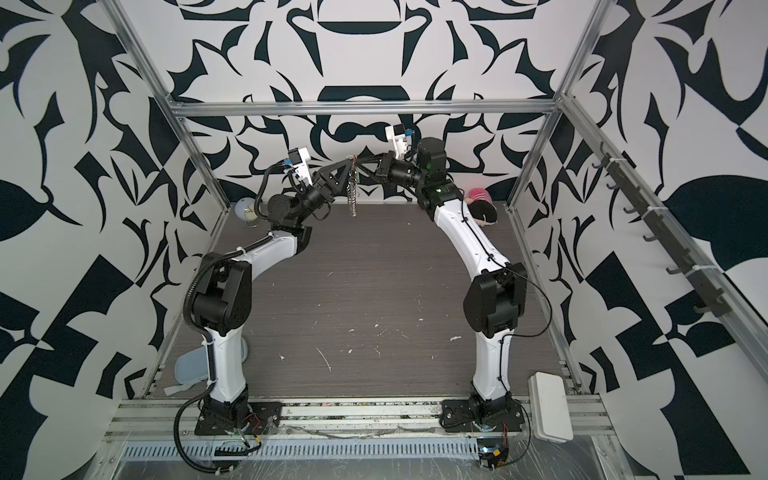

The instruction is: Put the keys on the keyring

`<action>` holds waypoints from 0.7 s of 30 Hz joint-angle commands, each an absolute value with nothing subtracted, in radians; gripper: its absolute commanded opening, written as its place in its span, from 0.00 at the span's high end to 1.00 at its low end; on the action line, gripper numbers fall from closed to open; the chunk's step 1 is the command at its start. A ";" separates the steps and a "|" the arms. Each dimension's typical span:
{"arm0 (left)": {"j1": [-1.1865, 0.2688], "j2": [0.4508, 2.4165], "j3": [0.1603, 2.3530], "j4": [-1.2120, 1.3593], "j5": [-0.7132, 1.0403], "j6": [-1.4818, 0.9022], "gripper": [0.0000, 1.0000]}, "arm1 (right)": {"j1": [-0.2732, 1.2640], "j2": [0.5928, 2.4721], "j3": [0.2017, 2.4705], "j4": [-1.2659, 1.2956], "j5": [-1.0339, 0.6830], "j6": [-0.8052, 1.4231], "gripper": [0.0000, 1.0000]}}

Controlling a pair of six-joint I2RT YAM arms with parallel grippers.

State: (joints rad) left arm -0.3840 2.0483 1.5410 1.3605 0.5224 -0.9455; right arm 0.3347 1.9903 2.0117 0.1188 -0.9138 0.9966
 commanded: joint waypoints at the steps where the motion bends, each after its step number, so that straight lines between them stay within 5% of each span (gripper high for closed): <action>1: -0.401 2.010 1.600 1.443 0.570 -0.956 1.00 | 0.362 2.022 2.033 0.170 -0.960 1.082 0.96; 15: -0.400 1.997 1.584 1.443 0.565 -0.940 1.00 | 0.344 2.033 2.027 0.287 -1.007 1.228 0.81; 21: -0.392 1.991 1.556 1.442 0.569 -0.922 1.00 | 0.310 1.963 2.039 0.000 -0.930 0.975 0.79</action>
